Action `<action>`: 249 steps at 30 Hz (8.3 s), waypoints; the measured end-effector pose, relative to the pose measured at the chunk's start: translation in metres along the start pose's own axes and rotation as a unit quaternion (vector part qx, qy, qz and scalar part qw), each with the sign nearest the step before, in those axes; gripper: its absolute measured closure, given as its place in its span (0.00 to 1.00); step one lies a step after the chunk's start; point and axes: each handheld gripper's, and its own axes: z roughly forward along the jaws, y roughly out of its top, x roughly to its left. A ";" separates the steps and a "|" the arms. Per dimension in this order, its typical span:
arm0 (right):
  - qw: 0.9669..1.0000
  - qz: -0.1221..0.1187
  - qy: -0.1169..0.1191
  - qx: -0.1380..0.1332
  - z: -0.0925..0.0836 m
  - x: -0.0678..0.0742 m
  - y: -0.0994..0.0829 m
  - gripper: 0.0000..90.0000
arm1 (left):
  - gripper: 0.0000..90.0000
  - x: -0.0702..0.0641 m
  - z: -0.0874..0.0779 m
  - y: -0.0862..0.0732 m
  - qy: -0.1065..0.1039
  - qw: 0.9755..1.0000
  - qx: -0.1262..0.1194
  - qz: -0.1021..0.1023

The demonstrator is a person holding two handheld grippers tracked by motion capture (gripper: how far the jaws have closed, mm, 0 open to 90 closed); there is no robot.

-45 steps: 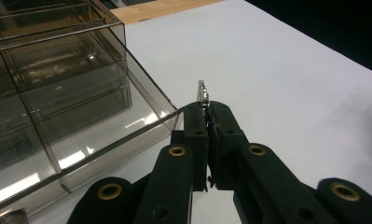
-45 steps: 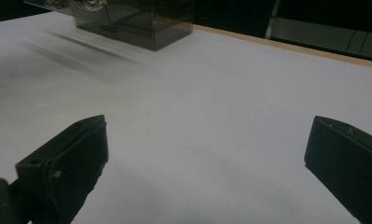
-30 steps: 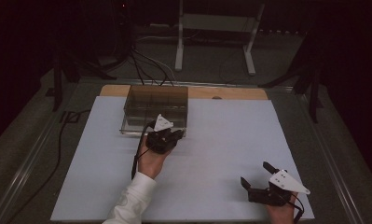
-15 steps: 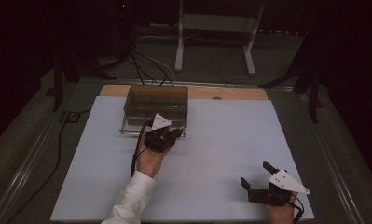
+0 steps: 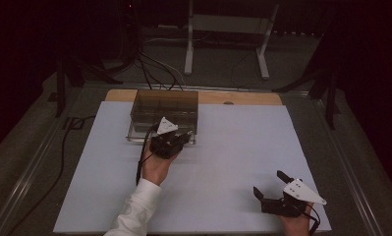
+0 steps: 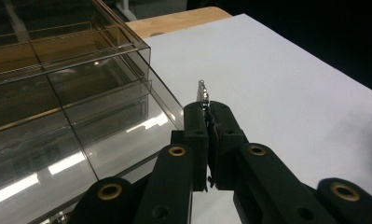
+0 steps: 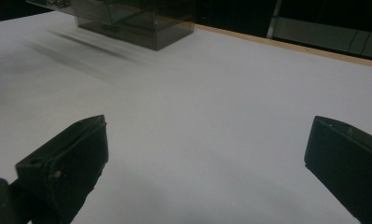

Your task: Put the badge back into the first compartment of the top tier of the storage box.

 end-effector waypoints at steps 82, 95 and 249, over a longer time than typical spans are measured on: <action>1.000 0.000 0.001 0.000 0.000 0.000 0.000 0.00 | 0.98 0.028 -0.009 0.007 0.027 1.000 0.000 -0.013; 1.000 0.000 0.001 0.000 0.000 0.000 0.000 0.00 | 0.98 0.032 -0.012 0.008 0.035 0.999 0.000 -0.017; 1.000 0.001 -0.002 0.004 0.001 -0.001 -0.001 0.00 | 0.98 0.106 -0.041 -0.023 0.129 0.989 0.020 -0.073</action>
